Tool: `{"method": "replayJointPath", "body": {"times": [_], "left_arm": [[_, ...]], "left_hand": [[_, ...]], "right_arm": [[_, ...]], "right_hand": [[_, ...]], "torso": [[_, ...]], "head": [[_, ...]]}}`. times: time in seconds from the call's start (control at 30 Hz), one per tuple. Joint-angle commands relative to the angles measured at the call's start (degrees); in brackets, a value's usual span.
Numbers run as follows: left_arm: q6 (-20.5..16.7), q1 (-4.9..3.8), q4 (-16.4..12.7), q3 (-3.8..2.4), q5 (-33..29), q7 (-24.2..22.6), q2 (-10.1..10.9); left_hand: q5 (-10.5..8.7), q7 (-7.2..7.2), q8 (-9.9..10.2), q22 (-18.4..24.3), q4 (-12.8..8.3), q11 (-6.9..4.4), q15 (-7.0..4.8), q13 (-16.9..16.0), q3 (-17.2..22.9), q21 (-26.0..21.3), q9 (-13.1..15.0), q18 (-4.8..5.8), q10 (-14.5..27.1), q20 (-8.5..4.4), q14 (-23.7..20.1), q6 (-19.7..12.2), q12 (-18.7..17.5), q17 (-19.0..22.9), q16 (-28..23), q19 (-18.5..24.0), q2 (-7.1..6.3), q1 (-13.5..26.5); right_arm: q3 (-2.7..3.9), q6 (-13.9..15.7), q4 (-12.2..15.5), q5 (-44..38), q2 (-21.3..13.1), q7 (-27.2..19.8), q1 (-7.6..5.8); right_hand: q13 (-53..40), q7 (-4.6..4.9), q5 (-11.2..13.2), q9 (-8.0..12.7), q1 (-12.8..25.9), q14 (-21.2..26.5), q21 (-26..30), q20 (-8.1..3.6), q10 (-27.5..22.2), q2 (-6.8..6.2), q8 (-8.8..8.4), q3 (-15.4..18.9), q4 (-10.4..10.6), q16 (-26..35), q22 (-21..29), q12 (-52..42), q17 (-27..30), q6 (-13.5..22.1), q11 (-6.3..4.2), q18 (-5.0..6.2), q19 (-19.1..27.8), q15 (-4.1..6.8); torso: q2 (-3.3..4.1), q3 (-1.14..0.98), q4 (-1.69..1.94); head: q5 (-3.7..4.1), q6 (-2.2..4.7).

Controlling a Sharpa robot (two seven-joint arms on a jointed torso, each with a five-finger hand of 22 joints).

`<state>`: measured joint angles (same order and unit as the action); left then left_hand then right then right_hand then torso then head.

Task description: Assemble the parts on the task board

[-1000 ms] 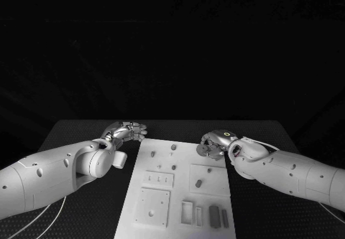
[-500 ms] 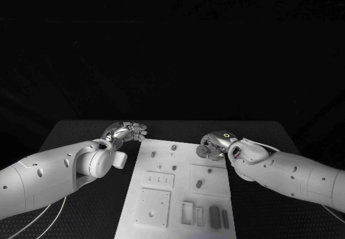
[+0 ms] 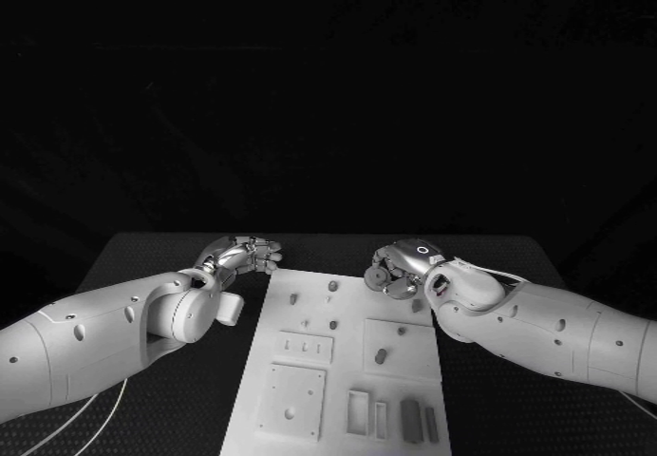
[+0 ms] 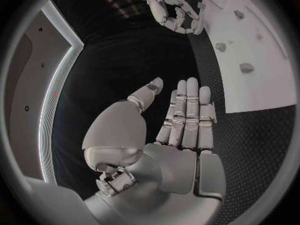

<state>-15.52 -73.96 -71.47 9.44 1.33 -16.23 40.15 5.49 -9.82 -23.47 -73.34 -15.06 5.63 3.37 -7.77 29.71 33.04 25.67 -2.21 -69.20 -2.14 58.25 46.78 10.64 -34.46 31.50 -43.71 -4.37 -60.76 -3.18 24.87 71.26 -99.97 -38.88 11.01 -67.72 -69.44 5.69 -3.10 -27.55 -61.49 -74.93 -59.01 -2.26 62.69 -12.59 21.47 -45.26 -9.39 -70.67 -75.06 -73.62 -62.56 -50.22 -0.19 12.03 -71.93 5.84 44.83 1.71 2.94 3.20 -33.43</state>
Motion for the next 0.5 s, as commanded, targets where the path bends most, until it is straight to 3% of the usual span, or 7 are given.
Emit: {"method": "replayJointPath", "body": {"times": [0.03,0.17,0.33,0.5], "left_arm": [[0.4,-0.04,0.0,-0.05,0.0,-0.4,-0.2],[0.5,-0.04,0.0,-0.05,0.0,-0.4,-0.4],[0.4,-0.05,0.0,-0.05,-0.1,-0.4,-0.4],[0.5,-0.05,0.0,-0.06,-0.1,-0.4,-0.6]], "left_hand": [[-0.14,-0.03,0.2,0.1,0.2,0.11,0.07,0.0,0.2,0.3,0.1,-0.77,0.0,-0.1,0.0,-0.2,-0.2,-0.1,0.3,0.2,-0.01,0.4],[-0.14,-0.03,0.2,0.1,0.2,0.11,0.07,0.0,0.2,0.3,0.1,-0.77,0.0,-0.1,0.0,-0.2,-0.2,-0.1,0.3,0.2,-0.02,0.5],[-0.14,-0.03,0.2,0.1,0.2,0.1,0.07,0.0,0.2,0.3,0.1,-0.77,0.0,-0.1,0.0,-0.2,-0.2,-0.1,0.3,0.2,-0.03,0.5],[-0.14,-0.03,0.2,0.1,0.2,0.1,0.07,0.0,0.2,0.3,0.1,-0.77,0.0,-0.1,0.1,-0.2,-0.2,-0.1,0.3,0.2,-0.04,0.5]], "right_arm": [[0.3,1.5,1.2,-3.0,0.7,2.4,-0.23],[0.31,1.5,2.0,-3.3,1.8,2.6,-0.29],[0.31,1.6,2.4,-3.5,4.5,2.7,-0.29],[0.09,1.6,1.5,-3.6,7.1,2.6,-0.21]], "right_hand": [[0.1,0.29,0.3,-0.1,-0.4,0.0,-0.3,-0.26,0.2,-0.45,-0.25,-0.4,0.0,0.2,-0.4,0.2,-0.1,-6.8,-0.06,2.97,-0.1,0.37],[0.2,0.29,0.3,-0.1,-0.4,0.0,-0.3,-0.26,0.1,-0.51,-0.26,-0.4,0.1,0.2,-0.4,0.3,-0.1,-6.8,-0.06,2.97,-0.1,0.38],[0.3,0.3,0.3,-0.1,-0.4,0.0,-0.3,-0.26,0.0,-0.58,-0.32,-0.5,0.2,0.2,-0.4,0.5,-0.1,-6.8,-0.06,2.97,-0.1,0.38],[0.4,0.31,0.3,-0.1,-0.4,0.0,-0.3,-0.26,0.0,-0.61,-0.34,-0.5,0.3,0.3,-0.4,0.5,-0.1,-6.8,-0.05,2.97,-0.1,0.37]], "torso": [[-0.01,-0.03,-0.06],[-0.05,0.09,0.07],[0.1,0.01,0.14],[0.13,0.08,0.22]], "head": [[-0.01,0.2],[0.0,0.36],[-0.42,0.44],[-0.48,0.35]]}}
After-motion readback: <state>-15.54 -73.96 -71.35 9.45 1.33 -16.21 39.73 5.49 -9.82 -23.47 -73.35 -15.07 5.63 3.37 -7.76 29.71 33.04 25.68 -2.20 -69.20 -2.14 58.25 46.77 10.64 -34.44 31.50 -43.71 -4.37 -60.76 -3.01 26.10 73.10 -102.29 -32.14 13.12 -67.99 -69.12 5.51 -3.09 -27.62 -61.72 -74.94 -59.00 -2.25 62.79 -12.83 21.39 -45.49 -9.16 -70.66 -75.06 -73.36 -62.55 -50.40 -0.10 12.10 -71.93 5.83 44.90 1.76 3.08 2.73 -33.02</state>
